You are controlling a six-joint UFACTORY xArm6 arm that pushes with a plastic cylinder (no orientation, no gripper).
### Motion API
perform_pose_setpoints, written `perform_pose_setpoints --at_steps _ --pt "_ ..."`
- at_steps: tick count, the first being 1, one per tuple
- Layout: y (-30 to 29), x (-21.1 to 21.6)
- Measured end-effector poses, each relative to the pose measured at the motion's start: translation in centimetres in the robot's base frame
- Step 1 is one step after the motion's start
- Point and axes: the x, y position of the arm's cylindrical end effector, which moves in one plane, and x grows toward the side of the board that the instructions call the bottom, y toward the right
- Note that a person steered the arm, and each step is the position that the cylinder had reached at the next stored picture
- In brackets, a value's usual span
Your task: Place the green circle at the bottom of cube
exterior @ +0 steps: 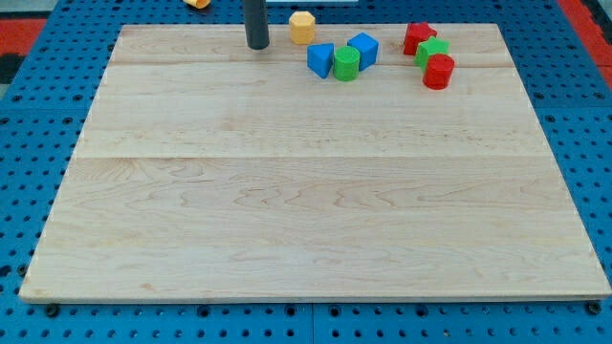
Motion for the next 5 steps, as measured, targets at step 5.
perform_pose_setpoints --at_steps 5 --pt "15.8 2.2"
